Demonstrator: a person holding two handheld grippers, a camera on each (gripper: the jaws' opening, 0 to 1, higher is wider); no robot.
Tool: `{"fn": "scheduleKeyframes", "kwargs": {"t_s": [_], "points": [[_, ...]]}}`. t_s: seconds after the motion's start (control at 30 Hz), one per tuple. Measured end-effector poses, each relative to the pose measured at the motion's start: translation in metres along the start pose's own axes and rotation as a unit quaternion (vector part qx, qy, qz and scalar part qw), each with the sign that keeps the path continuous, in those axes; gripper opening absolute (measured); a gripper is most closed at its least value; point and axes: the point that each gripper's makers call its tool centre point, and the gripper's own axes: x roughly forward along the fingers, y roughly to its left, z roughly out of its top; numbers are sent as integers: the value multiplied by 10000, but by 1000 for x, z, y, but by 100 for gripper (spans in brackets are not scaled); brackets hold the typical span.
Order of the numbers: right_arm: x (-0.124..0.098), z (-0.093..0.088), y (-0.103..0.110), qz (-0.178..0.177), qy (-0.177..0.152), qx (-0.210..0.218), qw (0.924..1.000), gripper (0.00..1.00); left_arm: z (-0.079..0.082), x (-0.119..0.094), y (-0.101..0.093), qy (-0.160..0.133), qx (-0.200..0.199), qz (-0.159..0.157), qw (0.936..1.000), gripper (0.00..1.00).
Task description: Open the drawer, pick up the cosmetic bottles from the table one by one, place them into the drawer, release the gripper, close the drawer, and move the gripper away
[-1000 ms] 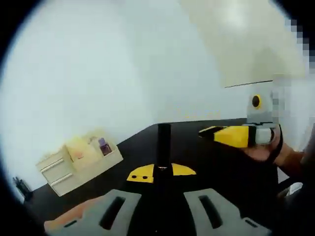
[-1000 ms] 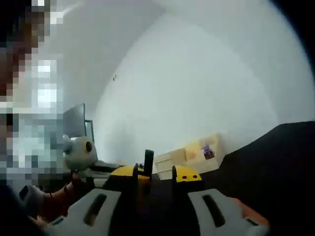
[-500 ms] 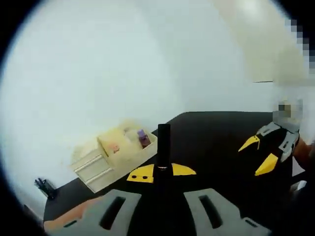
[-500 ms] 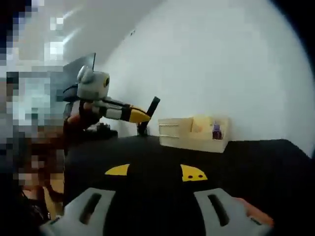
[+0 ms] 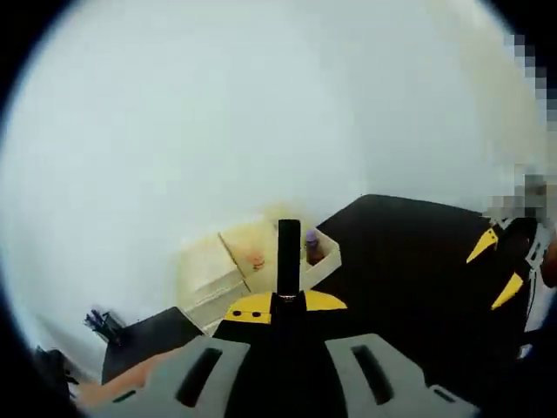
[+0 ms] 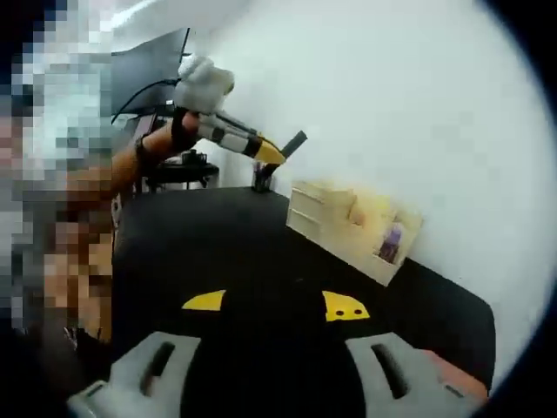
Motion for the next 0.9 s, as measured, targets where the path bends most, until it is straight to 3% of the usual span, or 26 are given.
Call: {"fn": "scheduleKeyframes", "kwargs": {"t_s": [0.07,0.17,0.27,0.33,0.4,0.57,0.7,0.87,0.9], "points": [[6,12,-6,14,116,-193,9997,46,5,4,11,149,-222,5,9996,6],[14,32,-11,68,169,-412,9990,46,24,12,26,159,-576,-55,9982,6],[22,51,-12,373,359,-741,9959,47,31,18,37,301,-676,63,9972,6],[26,68,-12,560,264,-770,9951,48,31,22,43,517,-847,163,9949,6],[28,74,-7,871,401,-1060,9897,48,33,26,45,637,-984,131,9930,6],[34,96,-10,867,329,-1300,9872,48,45,37,64,800,-1230,216,9889,6],[51,105,-21,877,349,-1233,9879,48,49,45,80,911,-1316,361,9865,6],[79,110,-53,493,374,-1213,9907,48,46,62,89,1086,-1298,443,9846,6],[84,115,-59,450,237,-1256,9908,47,45,66,90,1117,-1278,451,9845,6]]}}
